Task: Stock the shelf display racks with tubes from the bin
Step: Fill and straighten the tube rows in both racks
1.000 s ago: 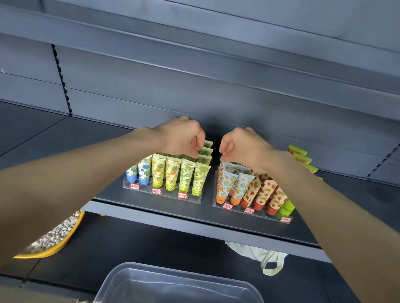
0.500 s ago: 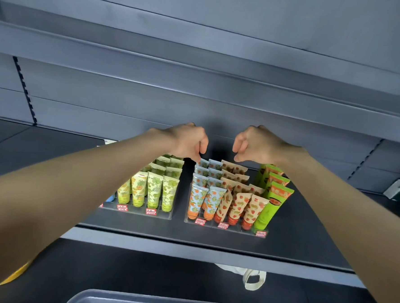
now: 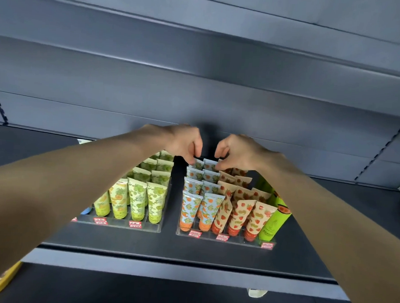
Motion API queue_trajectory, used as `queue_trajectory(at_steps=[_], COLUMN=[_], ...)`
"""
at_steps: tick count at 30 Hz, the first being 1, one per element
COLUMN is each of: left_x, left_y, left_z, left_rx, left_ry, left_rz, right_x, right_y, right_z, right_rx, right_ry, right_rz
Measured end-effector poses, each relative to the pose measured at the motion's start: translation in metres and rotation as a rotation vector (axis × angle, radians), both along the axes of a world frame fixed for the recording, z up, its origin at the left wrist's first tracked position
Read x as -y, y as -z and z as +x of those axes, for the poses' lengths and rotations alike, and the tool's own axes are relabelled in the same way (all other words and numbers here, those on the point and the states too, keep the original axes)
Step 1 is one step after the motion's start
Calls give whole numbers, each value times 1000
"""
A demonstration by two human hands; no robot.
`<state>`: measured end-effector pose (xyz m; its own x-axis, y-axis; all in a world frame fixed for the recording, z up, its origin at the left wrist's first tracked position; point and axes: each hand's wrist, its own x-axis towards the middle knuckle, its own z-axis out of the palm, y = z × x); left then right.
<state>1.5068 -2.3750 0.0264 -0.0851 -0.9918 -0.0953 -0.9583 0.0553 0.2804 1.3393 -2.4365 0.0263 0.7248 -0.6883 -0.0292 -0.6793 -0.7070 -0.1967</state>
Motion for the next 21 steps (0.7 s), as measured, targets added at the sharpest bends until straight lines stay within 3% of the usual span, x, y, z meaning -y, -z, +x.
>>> queue_trajectory(at_steps=[21], left_x=[6], left_y=[16], left_z=[-5], left_rx=[100], left_ry=[39], left_rz=[-179], right_x=[7], right_y=[19], right_z=[18], right_rx=[24], right_ry=[-20], right_rz=[-69])
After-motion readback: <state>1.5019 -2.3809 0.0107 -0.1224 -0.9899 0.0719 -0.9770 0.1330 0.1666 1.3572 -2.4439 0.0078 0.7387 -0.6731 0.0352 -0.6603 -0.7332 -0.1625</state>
